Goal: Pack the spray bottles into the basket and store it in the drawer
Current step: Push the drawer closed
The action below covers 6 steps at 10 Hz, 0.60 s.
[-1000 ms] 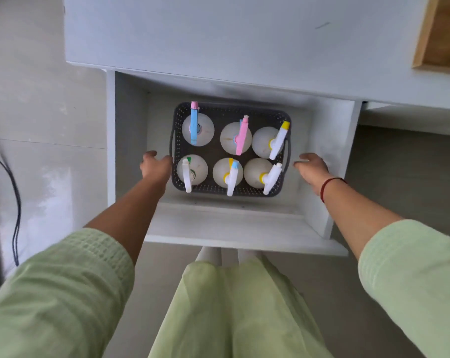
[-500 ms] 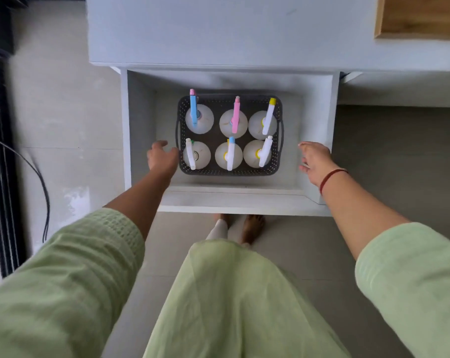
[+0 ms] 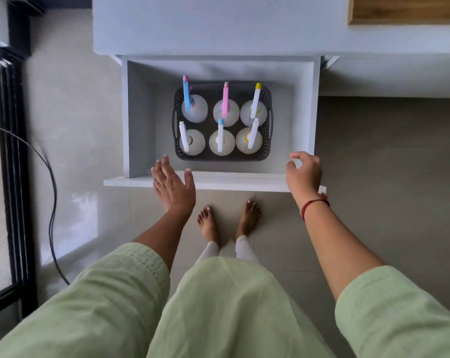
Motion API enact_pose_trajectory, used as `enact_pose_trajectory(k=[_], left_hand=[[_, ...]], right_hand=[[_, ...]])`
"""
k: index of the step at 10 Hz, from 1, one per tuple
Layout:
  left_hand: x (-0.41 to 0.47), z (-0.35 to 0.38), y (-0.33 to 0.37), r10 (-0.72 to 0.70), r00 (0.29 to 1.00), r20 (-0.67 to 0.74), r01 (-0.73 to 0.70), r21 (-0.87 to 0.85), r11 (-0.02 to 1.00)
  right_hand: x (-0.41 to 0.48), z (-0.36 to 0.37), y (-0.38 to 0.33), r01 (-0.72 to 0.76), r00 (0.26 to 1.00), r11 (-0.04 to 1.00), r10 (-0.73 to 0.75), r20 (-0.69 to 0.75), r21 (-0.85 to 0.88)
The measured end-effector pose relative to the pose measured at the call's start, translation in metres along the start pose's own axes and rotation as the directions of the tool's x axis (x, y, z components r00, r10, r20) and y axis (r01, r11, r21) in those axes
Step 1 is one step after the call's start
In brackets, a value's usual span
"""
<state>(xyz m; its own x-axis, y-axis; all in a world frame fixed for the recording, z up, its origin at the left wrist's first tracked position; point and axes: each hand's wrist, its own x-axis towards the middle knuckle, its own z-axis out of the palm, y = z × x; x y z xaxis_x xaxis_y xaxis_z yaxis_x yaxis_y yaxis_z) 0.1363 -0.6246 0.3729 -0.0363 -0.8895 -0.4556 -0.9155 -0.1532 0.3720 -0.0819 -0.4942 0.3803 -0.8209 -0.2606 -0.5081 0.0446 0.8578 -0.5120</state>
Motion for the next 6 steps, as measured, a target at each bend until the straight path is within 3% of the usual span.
enact_pose_trajectory(k=[1, 2, 3, 4, 5, 6], left_hand=[[-0.003, 0.008, 0.004, -0.03, 0.999, -0.036, 0.027, -0.075, 0.997], [0.002, 0.011, 0.008, -0.166, 0.982, -0.09, 0.147, -0.181, 0.972], [0.002, 0.007, 0.011, -0.42, 0.905, -0.072, 0.372, -0.346, 0.861], [0.02, 0.0, 0.013, -0.667, 0.737, 0.109, 0.621, -0.498, 0.606], [0.015, 0.012, 0.008, -0.582, 0.739, 0.339, 0.67, -0.462, 0.581], [-0.011, 0.039, 0.009, -0.558, 0.687, 0.465, 0.725, -0.488, 0.486]], right_hand=[[-0.019, 0.003, 0.013, -0.002, 0.978, 0.998, 0.017, -0.208, 0.068], [-0.035, 0.014, 0.02, -0.166, 0.896, 0.939, 0.271, -0.353, 0.3], [-0.045, 0.026, 0.02, -0.387, 0.81, 0.736, 0.559, -0.177, 0.555], [-0.05, 0.041, 0.015, -0.572, 0.673, 0.304, 0.705, 0.225, 0.762], [-0.048, 0.05, 0.007, -0.643, 0.633, 0.138, 0.65, 0.422, 0.753], [-0.045, 0.056, 0.002, -0.613, 0.665, 0.192, 0.648, 0.37, 0.766]])
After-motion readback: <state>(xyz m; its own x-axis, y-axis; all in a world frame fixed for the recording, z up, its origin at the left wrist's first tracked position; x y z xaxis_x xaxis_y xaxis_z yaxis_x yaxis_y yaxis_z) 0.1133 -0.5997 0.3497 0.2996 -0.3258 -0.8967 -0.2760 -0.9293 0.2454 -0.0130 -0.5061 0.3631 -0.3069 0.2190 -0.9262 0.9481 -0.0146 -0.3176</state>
